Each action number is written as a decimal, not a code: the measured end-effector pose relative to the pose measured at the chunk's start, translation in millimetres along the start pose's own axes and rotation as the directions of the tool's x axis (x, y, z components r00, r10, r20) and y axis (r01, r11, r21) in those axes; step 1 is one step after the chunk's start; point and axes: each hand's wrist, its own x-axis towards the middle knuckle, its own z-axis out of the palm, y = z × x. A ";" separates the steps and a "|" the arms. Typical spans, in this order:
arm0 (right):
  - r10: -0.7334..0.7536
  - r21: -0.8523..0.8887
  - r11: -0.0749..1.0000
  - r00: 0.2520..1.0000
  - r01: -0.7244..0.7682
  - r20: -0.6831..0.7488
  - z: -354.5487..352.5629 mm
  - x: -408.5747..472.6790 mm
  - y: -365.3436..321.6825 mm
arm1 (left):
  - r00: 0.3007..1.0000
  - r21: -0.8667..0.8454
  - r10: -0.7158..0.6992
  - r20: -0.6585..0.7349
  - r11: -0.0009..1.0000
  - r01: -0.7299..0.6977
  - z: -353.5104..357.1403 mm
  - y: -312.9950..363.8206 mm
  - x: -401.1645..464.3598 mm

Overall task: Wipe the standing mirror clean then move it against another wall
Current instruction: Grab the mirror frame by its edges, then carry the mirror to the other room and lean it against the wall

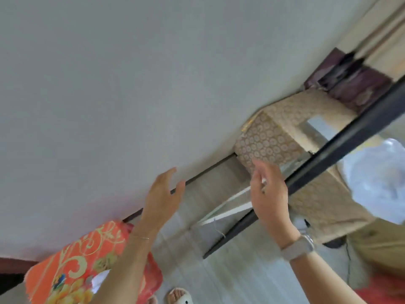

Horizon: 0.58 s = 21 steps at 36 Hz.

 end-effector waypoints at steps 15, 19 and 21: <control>0.209 -0.022 0.964 0.811 -0.264 -0.546 -56.4 30.5 -6.4 | 0.785 -0.172 0.436 0.440 0.899 -0.403 71.5 108.5 -4.0; 0.172 -0.094 0.954 0.779 -0.284 -0.602 -58.7 38.9 -4.8 | 0.780 -0.170 0.435 0.450 0.899 -0.404 82.0 117.6 -0.2; 0.176 -0.109 0.945 0.762 -0.307 -0.624 -63.6 36.6 -1.6 | 0.775 -0.172 0.437 0.456 0.898 -0.405 86.6 123.4 4.1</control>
